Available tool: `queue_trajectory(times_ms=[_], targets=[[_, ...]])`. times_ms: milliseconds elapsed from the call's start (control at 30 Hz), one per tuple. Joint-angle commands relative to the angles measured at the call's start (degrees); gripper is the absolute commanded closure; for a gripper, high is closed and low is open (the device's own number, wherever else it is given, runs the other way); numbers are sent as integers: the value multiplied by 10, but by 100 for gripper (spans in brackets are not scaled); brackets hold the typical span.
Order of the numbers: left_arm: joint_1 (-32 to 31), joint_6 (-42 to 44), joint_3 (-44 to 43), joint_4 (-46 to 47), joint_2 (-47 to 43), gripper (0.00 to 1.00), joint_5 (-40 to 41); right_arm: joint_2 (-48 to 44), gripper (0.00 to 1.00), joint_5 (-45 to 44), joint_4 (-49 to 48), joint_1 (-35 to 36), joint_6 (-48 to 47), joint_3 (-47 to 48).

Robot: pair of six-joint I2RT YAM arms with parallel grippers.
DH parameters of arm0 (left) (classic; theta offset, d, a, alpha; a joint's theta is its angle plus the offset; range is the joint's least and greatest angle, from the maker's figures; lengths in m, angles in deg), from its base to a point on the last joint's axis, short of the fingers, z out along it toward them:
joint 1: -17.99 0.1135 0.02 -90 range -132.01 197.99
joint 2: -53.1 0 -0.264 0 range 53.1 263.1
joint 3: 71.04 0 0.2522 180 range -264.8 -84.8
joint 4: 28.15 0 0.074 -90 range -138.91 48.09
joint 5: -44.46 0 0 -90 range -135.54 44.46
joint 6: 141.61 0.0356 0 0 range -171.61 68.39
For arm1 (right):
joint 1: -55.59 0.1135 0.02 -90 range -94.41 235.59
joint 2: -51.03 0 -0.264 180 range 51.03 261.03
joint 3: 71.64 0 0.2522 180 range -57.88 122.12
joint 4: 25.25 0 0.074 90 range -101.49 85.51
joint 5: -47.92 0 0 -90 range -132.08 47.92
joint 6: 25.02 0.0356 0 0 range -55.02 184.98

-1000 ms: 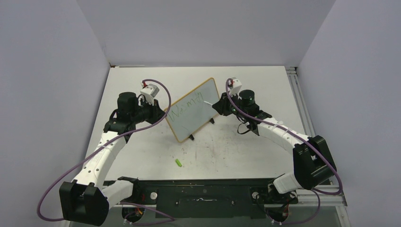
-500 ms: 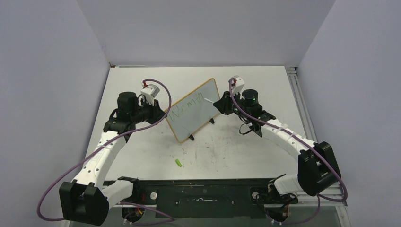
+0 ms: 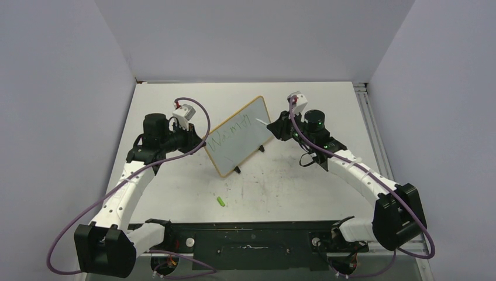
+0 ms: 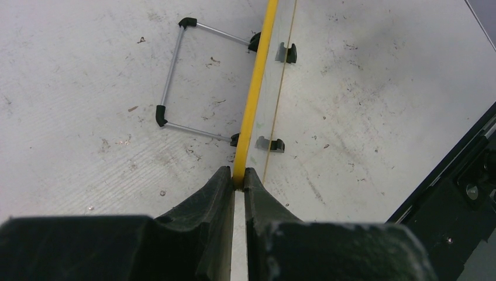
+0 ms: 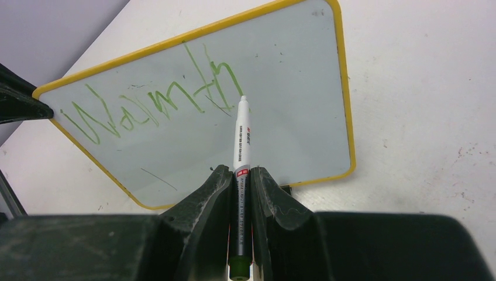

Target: Write a sentence on the whiteboard

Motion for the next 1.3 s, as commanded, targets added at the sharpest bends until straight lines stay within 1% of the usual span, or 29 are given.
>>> queue_trajectory(times_ms=[0,367,600,967,1267], targets=[[4,18,-20,-28,7,100,-7,-1,95,8,-35,-11,-6,9],[6,18,-20,-27,8,100,-6,38,95,11,-69,-11,-2,23],[6,18,-21,-27,13,100,-8,46,95,9,-90,-11,3,28],[6,18,-22,-28,16,100,-11,75,95,-1,-106,-10,1,44],[6,18,-22,-29,15,100,-15,89,95,-12,-111,-11,-4,39]])
